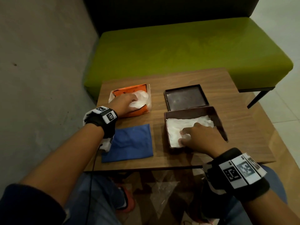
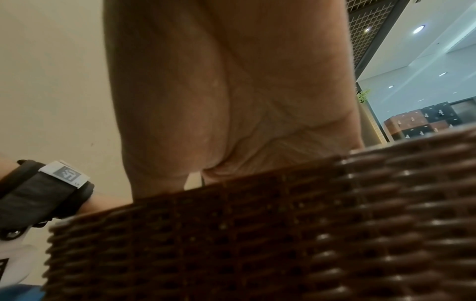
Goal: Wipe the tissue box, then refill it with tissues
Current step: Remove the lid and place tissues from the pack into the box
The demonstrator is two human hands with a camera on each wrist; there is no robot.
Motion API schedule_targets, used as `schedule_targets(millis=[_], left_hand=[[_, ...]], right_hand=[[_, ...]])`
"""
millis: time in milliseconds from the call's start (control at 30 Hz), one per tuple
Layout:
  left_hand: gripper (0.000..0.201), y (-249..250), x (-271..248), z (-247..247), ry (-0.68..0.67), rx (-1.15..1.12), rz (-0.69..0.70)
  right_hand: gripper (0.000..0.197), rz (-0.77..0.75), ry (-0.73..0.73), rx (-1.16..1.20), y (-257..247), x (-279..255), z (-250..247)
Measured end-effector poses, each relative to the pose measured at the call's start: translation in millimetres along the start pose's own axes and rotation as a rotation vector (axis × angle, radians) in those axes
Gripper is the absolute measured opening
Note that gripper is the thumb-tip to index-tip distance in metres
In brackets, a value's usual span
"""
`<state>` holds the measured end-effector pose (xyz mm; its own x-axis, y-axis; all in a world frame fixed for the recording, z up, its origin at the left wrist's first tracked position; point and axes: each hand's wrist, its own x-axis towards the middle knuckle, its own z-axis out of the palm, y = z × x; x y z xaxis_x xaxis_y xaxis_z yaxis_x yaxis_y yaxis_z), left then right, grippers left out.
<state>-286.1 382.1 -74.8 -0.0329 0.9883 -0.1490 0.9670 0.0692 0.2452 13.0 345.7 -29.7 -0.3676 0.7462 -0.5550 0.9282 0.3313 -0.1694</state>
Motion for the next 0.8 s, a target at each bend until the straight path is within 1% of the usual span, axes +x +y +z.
schedule_targets(millis=[100,167,267,367,433,567,633,667,767,800], left_hand=[[0.029,-3.4,-0.8,-0.7,0.024,0.018,0.012],[0.025,-4.3,-1.4,0.9,0.029,0.04,0.034],[0.023,-5.3,-4.1,1.8,0.054,0.016,0.025],[0.021,-4.4,-6.7,3.2,0.121,-0.043,-0.032],[0.019,-0.9,-6.7,4.4,0.138,-0.016,-0.033],[0.02,2.1,-5.6,6.8,0.12,0.11,0.002],[0.018,0.4,-5.3,7.7,0.128,0.07,-0.028],[0.019,-0.1,-5.3,6.9,0.128,0.02,-0.06],[0.035,-0.9,-4.6,0.9,0.104,-0.124,-0.168],[0.037,-1.6,-4.4,-1.8,0.107,-0.156,-0.187]], right_hand=[[0.043,-0.003,0.001,0.002,-0.1,-0.6,0.3],[0.044,-0.006,0.005,-0.002,0.4,-0.9,0.2],[0.044,-0.007,0.01,-0.003,0.4,-1.5,-0.4],[0.045,-0.004,0.01,-0.006,0.2,-1.8,-0.2],[0.045,-0.006,0.016,-0.008,0.5,-1.8,0.3],[0.044,-0.008,0.025,-0.01,0.3,-2.6,0.3],[0.044,-0.009,0.028,-0.008,0.4,-3.0,0.3],[0.044,-0.01,0.028,-0.007,0.6,-3.0,0.5],[0.044,-0.013,0.028,0.0,1.2,-3.3,0.8],[0.044,-0.014,0.03,0.001,1.2,-3.5,0.8]])
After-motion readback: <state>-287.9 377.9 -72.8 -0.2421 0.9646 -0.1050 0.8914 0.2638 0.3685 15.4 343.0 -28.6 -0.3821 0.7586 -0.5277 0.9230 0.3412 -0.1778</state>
